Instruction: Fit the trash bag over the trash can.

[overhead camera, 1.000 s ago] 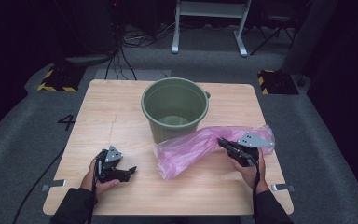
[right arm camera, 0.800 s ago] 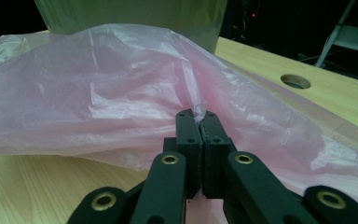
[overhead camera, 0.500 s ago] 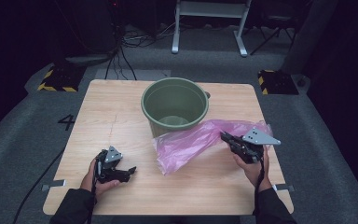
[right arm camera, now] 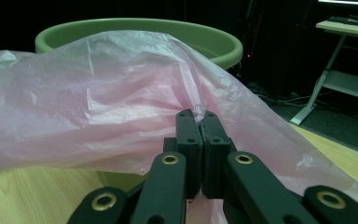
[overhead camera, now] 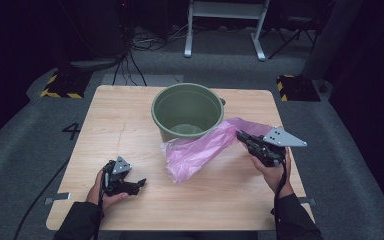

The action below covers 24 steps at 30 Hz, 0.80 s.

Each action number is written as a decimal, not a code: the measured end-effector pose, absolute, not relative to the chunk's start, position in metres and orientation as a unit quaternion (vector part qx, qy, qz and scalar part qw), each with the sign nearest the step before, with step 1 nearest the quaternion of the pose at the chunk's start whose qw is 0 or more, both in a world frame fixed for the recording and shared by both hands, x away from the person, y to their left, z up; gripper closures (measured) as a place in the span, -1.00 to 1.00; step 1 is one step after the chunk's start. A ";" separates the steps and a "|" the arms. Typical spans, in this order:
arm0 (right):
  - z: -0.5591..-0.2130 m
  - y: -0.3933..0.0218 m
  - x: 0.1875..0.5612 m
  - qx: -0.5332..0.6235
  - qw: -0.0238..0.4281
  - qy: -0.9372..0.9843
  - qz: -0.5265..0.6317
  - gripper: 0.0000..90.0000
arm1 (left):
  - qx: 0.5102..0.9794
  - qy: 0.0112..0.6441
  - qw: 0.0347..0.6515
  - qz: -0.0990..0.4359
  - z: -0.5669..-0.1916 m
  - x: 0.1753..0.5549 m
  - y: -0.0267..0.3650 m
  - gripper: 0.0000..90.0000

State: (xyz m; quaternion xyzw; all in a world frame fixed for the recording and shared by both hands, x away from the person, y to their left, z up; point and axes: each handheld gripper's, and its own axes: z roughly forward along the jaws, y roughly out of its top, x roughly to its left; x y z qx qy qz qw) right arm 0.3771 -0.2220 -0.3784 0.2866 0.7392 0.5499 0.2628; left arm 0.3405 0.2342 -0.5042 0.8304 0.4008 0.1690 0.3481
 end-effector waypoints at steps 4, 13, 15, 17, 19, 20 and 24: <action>-0.374 -0.223 0.375 0.286 0.265 0.734 0.556 0.97 | 0.828 0.404 0.349 0.169 -0.504 0.340 0.234 -0.65; -0.368 -0.240 0.363 0.291 0.273 0.715 0.574 0.97 | 0.828 0.405 0.349 0.168 -0.504 0.340 0.234 -0.65; -0.366 -0.245 0.362 0.295 0.274 0.710 0.578 0.97 | 0.828 0.405 0.349 0.168 -0.504 0.340 0.234 -0.65; -0.365 -0.247 0.362 0.295 0.273 0.708 0.580 0.97 | 0.828 0.405 0.349 0.168 -0.504 0.340 0.234 -0.65; -0.359 -0.250 0.360 0.292 0.259 0.701 0.596 0.97 | 0.829 0.404 0.348 0.169 -0.504 0.340 0.234 -0.65; -0.356 -0.250 0.359 0.289 0.261 0.701 0.597 0.97 | 0.829 0.404 0.348 0.169 -0.504 0.340 0.234 -0.65; -0.345 -0.249 0.355 0.281 0.274 0.700 0.597 0.97 | 0.829 0.404 0.348 0.171 -0.504 0.340 0.234 -0.65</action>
